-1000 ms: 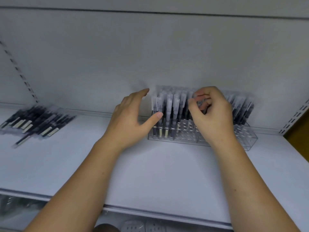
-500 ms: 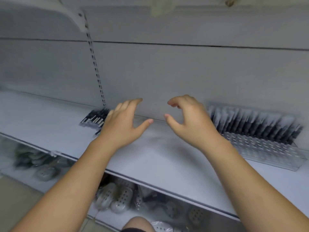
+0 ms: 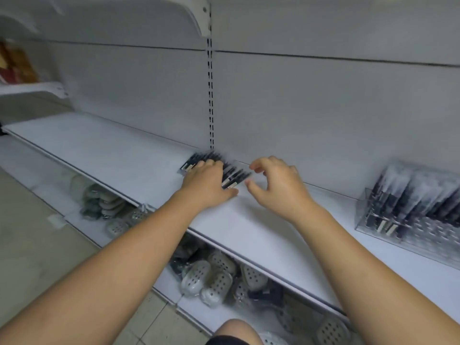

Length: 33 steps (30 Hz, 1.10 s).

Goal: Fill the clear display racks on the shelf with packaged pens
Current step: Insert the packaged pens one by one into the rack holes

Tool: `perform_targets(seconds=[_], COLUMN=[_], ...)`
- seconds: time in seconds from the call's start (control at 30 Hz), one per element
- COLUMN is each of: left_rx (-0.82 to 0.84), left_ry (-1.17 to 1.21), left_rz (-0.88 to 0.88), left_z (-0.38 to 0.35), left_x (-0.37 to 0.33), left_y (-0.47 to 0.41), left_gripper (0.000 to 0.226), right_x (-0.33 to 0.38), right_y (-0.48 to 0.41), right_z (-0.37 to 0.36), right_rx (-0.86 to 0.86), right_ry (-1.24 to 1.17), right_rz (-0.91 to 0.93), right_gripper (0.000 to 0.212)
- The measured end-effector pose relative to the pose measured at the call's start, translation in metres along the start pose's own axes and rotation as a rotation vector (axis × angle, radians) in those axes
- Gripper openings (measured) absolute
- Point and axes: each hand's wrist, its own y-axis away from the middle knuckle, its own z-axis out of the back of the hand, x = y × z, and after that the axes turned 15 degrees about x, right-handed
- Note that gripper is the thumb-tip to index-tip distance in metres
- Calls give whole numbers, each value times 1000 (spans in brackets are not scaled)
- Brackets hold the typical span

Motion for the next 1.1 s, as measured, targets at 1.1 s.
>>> perform_targets(seconds=[1.1], left_rx=[183], left_ry=[-47], left_rz=[-38], left_z=[-9], left_x=[-47], left_y=[-30], left_gripper=[30], right_x=[-25], right_y=[18], right_z=[13], right_rx=[-82], right_ry=[-111], right_rz=[-3], right_gripper=[11])
